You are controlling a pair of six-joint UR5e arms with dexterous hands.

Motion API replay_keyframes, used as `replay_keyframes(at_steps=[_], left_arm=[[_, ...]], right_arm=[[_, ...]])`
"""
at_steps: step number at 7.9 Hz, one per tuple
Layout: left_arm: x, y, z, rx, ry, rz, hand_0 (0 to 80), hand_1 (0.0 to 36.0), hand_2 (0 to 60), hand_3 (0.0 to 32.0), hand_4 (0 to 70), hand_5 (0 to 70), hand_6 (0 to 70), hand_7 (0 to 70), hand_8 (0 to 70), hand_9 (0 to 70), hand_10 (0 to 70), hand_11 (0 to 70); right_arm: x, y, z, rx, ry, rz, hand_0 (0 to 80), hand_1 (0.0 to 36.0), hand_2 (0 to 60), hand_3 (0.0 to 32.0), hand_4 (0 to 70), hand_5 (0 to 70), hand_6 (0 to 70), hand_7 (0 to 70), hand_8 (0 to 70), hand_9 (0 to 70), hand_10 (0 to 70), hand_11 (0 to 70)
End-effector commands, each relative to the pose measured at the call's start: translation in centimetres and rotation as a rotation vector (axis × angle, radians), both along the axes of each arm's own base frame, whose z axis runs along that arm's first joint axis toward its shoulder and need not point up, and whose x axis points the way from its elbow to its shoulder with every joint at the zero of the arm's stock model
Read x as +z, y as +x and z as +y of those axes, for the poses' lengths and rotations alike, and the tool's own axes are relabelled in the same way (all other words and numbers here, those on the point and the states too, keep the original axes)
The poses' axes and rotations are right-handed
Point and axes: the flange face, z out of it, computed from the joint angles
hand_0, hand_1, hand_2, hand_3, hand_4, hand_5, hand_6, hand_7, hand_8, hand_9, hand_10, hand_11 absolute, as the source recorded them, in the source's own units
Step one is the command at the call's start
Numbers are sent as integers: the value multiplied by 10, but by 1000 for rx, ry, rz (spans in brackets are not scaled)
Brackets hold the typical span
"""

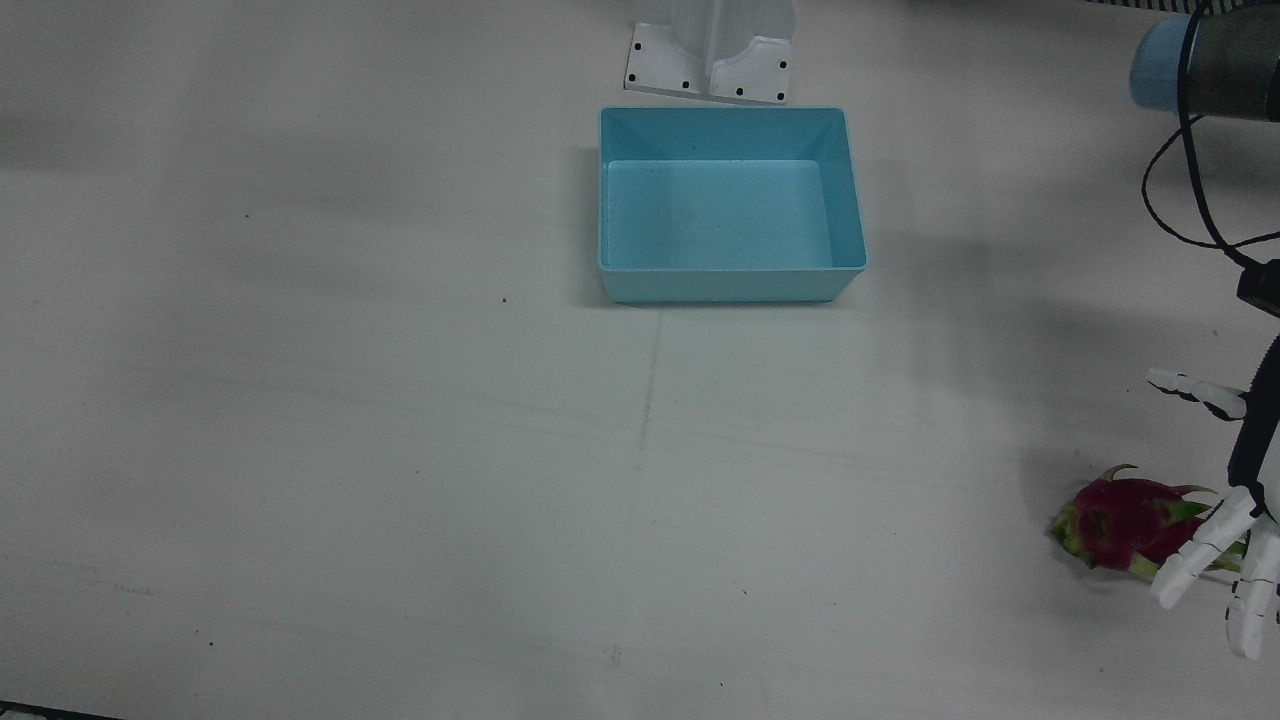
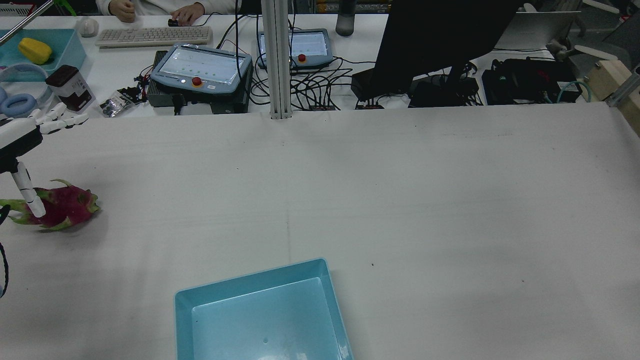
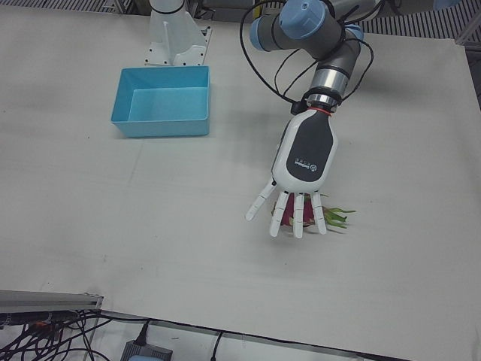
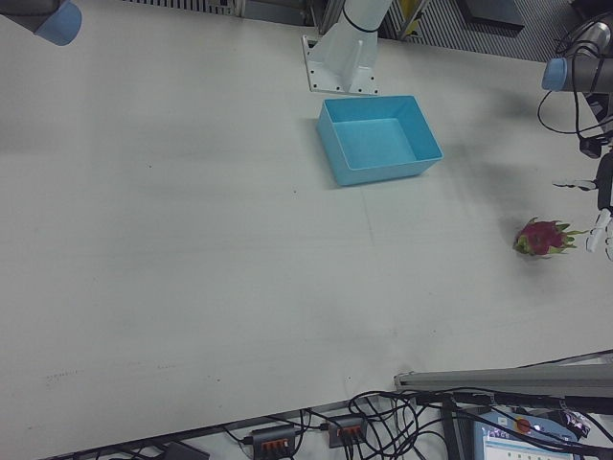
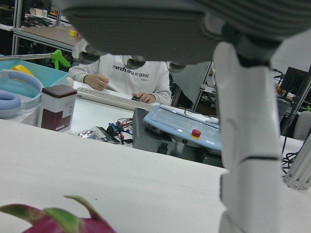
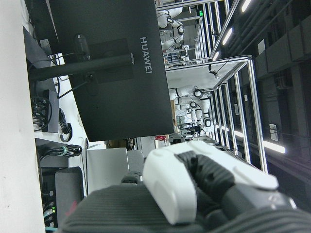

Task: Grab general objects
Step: 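Move the left hand down toward the pink dragon fruit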

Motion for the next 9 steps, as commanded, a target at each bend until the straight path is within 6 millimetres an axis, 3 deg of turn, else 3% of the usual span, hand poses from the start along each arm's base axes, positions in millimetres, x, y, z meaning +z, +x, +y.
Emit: replay_keyframes(at_steps=[1, 3, 5, 7, 9], left_arm=[[30, 43, 24, -69, -61, -67, 566, 240, 19, 320, 0, 0, 0, 0, 0, 0, 0, 0], [34, 65, 35, -158, -82, -10, 552, 229, 13, 320, 0, 0, 0, 0, 0, 0, 0, 0], [38, 101, 68, -244, -114, -29, 517, 197, 23, 320, 0, 0, 0, 0, 0, 0, 0, 0], [70, 132, 97, -325, -196, -23, 528, 214, 54, 304, 0, 0, 0, 0, 0, 0, 0, 0], [83, 135, 104, -360, -214, -51, 503, 190, 48, 288, 0, 0, 0, 0, 0, 0, 0, 0]], right_arm=[[0, 0, 0, -2, 0, -1, 0, 0, 0, 0, 0, 0, 0, 0, 0, 0, 0, 0], [0, 0, 0, -1, 0, 1, 0, 0, 0, 0, 0, 0, 0, 0, 0, 0, 0, 0], [0, 0, 0, 0, 0, -1, 0, 0, 0, 0, 0, 0, 0, 0, 0, 0, 0, 0], [0, 0, 0, 1, 0, 1, 0, 0, 0, 0, 0, 0, 0, 0, 0, 0, 0, 0], [0, 0, 0, -1, 0, 1, 0, 0, 0, 0, 0, 0, 0, 0, 0, 0, 0, 0]])
